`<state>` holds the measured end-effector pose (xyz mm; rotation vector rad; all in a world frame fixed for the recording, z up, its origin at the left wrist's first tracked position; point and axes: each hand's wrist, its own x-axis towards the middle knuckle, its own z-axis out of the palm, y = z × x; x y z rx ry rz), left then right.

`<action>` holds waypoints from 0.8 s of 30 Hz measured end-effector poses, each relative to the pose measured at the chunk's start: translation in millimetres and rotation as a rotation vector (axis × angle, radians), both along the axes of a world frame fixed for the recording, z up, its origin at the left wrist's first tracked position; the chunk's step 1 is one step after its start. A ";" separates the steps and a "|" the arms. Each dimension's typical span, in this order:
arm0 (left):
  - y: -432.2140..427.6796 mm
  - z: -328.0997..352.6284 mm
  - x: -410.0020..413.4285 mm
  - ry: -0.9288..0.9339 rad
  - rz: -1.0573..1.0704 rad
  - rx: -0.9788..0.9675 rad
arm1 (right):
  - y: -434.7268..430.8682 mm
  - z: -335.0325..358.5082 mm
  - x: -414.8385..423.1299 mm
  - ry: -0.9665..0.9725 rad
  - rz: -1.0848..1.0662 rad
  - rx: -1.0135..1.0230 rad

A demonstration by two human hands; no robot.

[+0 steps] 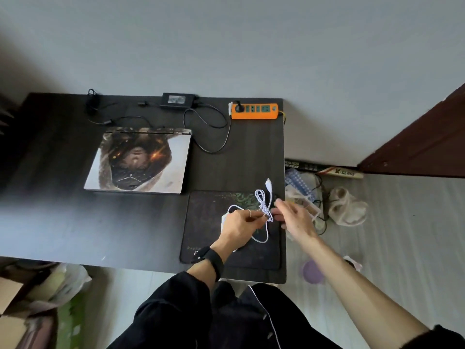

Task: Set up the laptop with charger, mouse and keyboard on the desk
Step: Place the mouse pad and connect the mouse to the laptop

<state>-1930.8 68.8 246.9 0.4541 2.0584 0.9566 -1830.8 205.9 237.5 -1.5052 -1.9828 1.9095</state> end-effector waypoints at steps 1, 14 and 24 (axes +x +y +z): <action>2.6 2.3 2.7 0.014 -0.040 -0.011 | 7.5 6.9 -7.9 0.037 -0.017 -0.054; 45.7 64.2 -18.3 -0.194 0.260 0.407 | 36.5 31.2 -8.6 0.309 0.166 -0.011; 53.0 60.0 -11.6 -0.037 0.182 0.358 | 49.1 29.3 -5.5 0.318 0.132 -0.127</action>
